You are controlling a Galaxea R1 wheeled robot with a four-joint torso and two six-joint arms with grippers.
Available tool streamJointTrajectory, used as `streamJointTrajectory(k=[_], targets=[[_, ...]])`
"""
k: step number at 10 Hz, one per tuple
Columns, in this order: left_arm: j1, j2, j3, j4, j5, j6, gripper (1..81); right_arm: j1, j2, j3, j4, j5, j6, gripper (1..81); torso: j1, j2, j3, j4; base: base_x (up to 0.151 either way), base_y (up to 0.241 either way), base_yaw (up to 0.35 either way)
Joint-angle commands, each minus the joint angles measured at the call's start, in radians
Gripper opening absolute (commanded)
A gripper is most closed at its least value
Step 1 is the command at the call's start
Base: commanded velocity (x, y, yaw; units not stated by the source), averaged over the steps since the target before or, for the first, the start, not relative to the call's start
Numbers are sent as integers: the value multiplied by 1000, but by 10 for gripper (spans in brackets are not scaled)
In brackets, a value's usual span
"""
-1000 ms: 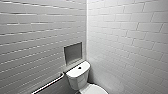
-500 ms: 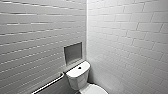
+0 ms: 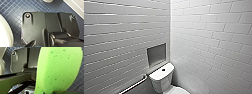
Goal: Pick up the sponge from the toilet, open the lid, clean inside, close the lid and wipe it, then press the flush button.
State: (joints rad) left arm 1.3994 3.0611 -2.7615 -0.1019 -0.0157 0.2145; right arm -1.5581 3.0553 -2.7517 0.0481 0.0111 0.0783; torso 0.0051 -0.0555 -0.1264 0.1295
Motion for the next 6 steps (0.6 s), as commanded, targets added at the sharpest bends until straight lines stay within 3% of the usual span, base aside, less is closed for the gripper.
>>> streamJointTrajectory(k=[1,6], targets=[[-50,-1,5,-7,57,6,811,28,-2,0,-2,-65,-3,10,0,0,0,0,116,0,0],[-49,-1,5,-7,59,6,811,31,-2,5,-10,-66,-6,10,0,0,0,0,125,0,0]])
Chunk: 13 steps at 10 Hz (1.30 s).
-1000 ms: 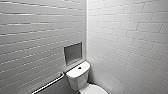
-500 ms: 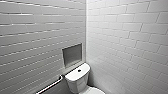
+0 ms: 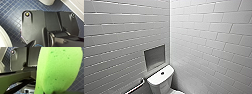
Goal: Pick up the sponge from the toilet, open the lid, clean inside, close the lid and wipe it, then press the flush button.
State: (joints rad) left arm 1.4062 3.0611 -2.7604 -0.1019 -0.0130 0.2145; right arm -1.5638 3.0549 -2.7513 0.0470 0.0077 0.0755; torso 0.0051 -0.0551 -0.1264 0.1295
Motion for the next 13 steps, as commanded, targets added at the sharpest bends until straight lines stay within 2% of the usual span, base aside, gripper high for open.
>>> streamJointTrajectory(k=[1,7,11,13], targets=[[-55,-1,4,-7,56,6,811,37,-2,6,-1,-63,-2,10,0,0,0,0,125,0,0],[-55,-1,5,-9,56,6,811,38,-2,1,-1,-63,0,10,0,0,0,0,116,0,0],[-55,1,5,-9,65,6,811,32,-6,0,-10,-63,-5,10,1,1,0,0,0,0,0],[-65,-31,71,-5,84,6,811,23,-38,59,-16,-63,-5,10,1,1,0,0,0,0,0]])
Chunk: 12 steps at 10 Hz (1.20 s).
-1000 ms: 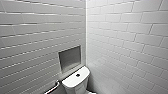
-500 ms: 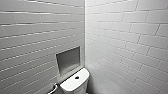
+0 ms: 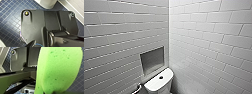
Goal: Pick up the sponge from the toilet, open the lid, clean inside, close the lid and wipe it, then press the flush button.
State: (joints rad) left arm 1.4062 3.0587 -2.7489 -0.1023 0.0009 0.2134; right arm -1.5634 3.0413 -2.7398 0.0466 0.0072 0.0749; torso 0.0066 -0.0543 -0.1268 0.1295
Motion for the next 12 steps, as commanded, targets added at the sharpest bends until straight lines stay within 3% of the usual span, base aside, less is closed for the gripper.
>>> streamJointTrajectory(k=[1,3,7,12], targets=[[-81,-75,140,-5,79,7,811,19,-59,109,-17,-55,-4,10,0,0,0,0,0,0,0],[-140,-200,344,-10,100,6,811,19,-129,227,-14,-43,-4,10,0,0,0,0,0,0,0],[-328,-391,620,-114,251,6,811,16,-129,226,-10,-43,-3,10,0,0,0,0,0,0,0],[-540,-484,765,-255,381,6,811,15,-128,226,-8,-41,-3,10,0,0,0,0,0,0,0]])
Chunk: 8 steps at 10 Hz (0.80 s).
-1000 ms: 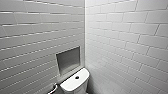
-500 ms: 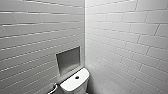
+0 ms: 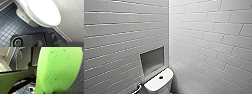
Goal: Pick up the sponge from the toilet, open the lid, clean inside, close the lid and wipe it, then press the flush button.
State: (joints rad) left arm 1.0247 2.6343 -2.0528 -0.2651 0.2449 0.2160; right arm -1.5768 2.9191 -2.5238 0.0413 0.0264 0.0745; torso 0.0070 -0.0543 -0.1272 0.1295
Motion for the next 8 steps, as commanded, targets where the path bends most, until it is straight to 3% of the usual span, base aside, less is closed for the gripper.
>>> streamJointTrajectory(k=[1,5,7,8], targets=[[-195,-68,83,-114,160,3,10,28,-6,8,-3,-60,-2,10,0,0,0,0,0,0,0],[-369,-94,163,-180,252,3,10,30,-6,2,-4,-60,-2,10,0,0,0,0,0,0,0],[-459,-91,180,-220,257,2,10,30,-6,2,-3,-60,-2,10,0,0,0,0,0,0,0],[-511,-88,181,-247,301,3,10,30,-6,2,-4,-60,-2,10,0,0,0,0,0,0,0]])
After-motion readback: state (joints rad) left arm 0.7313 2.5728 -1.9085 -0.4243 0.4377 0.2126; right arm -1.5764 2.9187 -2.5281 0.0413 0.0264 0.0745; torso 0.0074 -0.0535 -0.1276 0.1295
